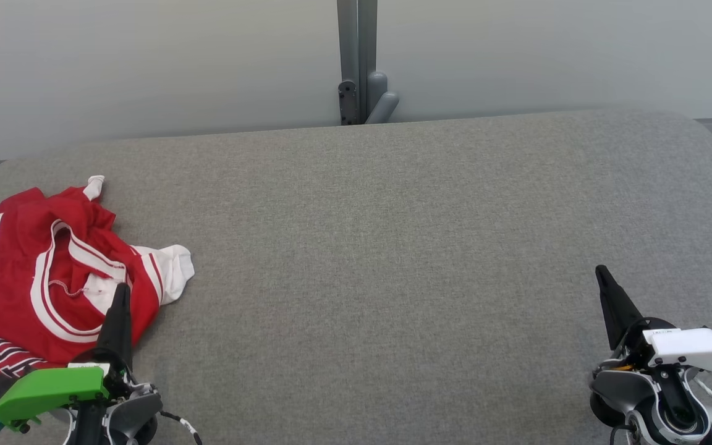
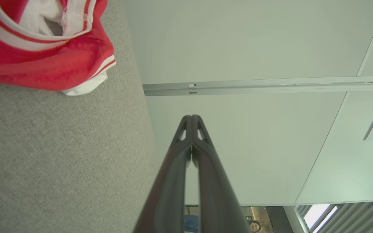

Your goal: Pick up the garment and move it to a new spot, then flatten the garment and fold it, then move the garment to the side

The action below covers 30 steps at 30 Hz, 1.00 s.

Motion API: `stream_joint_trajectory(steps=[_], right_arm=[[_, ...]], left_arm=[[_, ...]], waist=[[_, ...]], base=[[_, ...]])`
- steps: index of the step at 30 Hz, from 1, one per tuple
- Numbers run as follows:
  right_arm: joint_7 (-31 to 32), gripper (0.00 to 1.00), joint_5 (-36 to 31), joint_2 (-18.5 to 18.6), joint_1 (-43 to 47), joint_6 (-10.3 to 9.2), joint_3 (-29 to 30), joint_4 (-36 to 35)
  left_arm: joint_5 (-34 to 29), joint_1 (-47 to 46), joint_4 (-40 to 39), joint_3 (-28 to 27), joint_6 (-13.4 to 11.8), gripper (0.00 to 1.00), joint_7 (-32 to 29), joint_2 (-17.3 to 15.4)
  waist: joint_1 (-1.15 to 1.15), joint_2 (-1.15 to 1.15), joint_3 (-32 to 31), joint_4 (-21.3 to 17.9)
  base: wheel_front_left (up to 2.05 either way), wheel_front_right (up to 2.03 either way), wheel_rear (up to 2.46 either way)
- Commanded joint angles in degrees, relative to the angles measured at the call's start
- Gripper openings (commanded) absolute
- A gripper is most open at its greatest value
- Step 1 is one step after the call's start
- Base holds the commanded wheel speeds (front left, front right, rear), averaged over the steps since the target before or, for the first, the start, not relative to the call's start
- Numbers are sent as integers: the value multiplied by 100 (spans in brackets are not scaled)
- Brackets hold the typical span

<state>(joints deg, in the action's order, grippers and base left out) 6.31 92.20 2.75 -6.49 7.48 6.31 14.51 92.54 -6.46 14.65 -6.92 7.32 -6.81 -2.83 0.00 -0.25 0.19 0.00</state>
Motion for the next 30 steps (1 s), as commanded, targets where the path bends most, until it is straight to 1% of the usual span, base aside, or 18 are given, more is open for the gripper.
stream_joint_trajectory(steps=[1,30], right_arm=[[17,0,36,29,-65,3,-9,6],[17,0,36,30,-65,3,-9,6]], left_arm=[[-50,-71,-27,10,40,0,-4,-13],[-51,-71,-27,10,41,0,-4,-13]], waist=[[0,25,0,0],[0,25,0,0]], base=[[0,0,0],[0,0,0]])
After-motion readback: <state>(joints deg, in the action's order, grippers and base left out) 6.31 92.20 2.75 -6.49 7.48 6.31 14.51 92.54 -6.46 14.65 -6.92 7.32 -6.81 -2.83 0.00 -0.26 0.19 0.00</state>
